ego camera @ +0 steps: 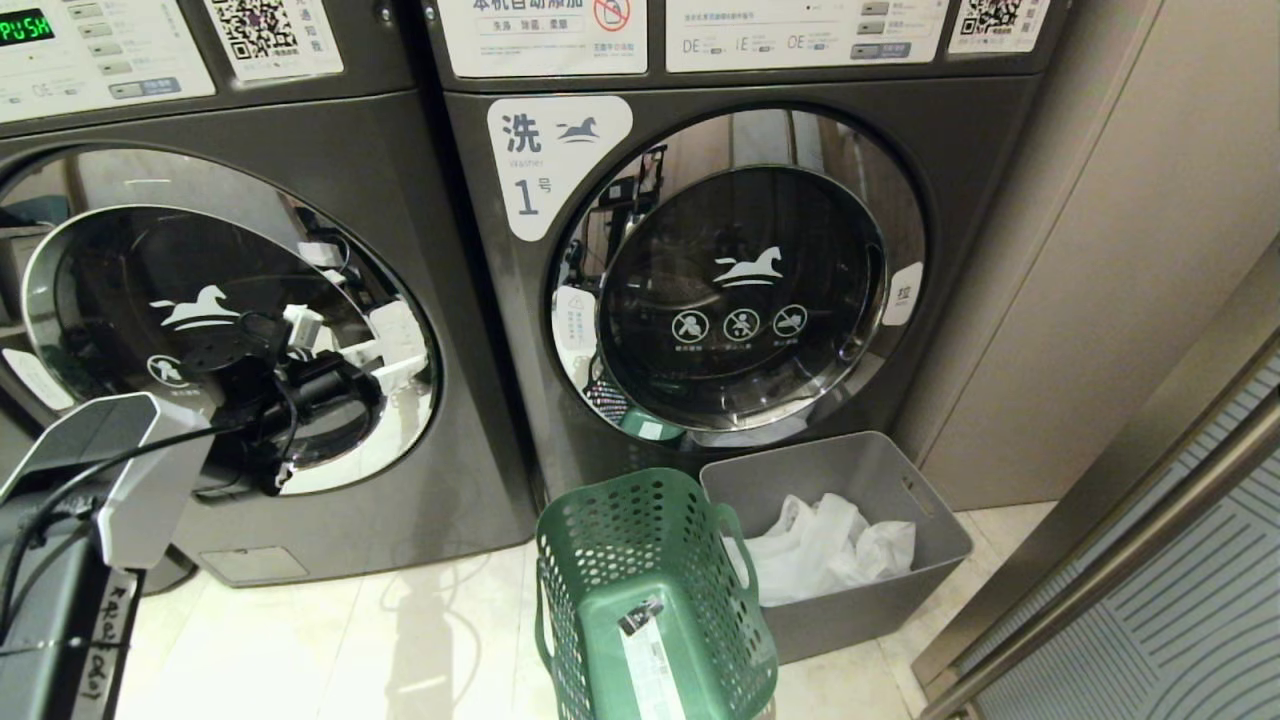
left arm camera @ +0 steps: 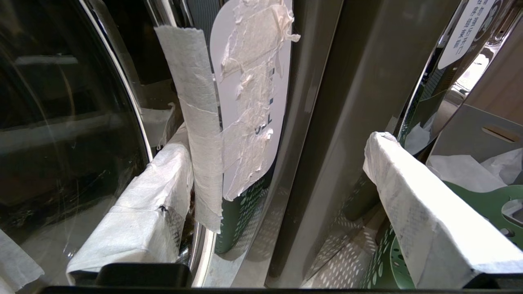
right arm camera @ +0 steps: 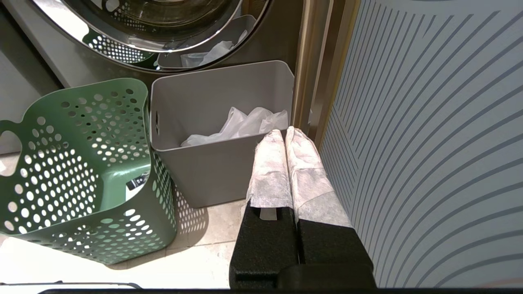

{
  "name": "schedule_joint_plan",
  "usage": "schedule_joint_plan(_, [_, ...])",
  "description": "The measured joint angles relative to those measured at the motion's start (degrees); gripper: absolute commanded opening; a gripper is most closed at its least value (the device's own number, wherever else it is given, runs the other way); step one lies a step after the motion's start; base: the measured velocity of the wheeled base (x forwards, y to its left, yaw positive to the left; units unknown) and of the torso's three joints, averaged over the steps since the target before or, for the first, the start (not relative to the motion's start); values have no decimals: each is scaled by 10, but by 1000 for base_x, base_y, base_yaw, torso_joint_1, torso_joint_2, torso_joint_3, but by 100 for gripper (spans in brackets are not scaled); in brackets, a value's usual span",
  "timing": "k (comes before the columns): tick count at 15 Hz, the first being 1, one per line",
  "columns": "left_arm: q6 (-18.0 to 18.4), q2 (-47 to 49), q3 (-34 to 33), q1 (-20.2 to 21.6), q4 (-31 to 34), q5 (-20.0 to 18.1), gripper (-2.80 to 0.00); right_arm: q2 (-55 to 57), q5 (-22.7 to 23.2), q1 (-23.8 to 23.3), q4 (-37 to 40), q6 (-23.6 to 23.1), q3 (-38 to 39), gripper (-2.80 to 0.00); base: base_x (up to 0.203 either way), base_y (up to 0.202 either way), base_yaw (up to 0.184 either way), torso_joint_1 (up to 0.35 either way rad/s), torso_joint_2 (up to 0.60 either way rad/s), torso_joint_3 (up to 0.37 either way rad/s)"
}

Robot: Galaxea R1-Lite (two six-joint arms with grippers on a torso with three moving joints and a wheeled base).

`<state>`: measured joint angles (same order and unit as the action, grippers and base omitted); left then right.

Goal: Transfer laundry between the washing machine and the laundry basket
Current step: Open the lid of the washing machine

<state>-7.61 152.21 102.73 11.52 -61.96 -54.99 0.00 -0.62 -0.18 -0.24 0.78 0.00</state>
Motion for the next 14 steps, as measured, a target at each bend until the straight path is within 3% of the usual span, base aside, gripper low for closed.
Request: schedule_joint_plan(14, [-1, 3, -1, -16, -33, -91, 0, 0, 0, 0, 0, 0, 0, -280, 0, 0, 0, 0, 0, 0])
